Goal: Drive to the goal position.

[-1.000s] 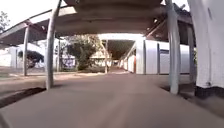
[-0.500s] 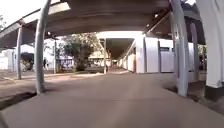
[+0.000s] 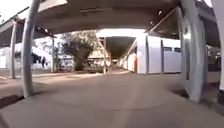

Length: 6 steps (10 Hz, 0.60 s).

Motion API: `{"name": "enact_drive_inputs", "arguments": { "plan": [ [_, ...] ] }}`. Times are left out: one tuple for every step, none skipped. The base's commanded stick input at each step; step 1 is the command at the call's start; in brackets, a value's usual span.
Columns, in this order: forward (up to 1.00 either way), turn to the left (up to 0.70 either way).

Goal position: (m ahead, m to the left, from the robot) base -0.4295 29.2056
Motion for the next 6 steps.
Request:
{"name": "enact_drive_inputs", "arguments": {
  "plan": [
    [0.70, 0.35],
    [0.70, 0.35],
    [0.70, 0.35],
    [0.70, 0.35],
    [0.70, 0.35],
    [0.70, 0.35]
  ]
}}
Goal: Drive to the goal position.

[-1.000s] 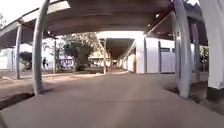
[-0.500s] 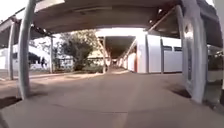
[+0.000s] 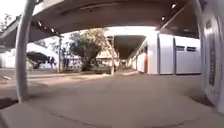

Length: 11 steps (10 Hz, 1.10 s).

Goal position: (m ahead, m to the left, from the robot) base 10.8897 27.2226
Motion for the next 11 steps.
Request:
{"name": "enact_drive_inputs", "arguments": {
  "plan": [
    [0.70, 0.35],
    [0.70, 0.35],
    [0.70, 0.35],
    [0.70, 0.35],
    [0.70, 0.16],
    [0.70, 0.04],
    [0.70, 0.00],
    [0.70, 0.00],
    [0.70, 0.00],
    [0.70, 0.00],
    [0.70, 0.00]
  ]
}}
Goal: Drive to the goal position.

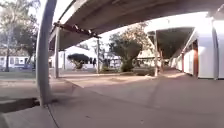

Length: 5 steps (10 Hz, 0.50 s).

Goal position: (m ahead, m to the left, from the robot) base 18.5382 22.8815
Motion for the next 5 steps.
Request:
{"name": "enact_drive_inputs", "arguments": {
  "plan": [
    [0.70, 0.00],
    [0.70, 0.00],
    [0.70, 0.00],
    [0.70, 0.00],
    [0.70, 0.00]
  ]
}}
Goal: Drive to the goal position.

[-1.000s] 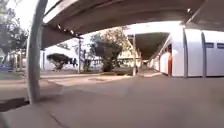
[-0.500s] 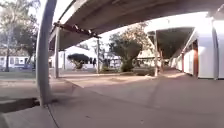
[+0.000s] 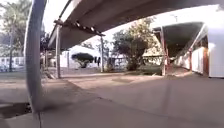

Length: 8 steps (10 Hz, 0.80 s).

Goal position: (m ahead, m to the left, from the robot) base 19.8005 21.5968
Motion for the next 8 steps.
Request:
{"name": "enact_drive_inputs", "arguments": {
  "plan": [
    [0.70, 0.00],
    [0.70, 0.00],
    [0.70, 0.00],
    [0.70, 0.07],
    [0.70, 0.29],
    [0.70, 0.35],
    [0.70, 0.35],
    [0.70, 0.35]
  ]
}}
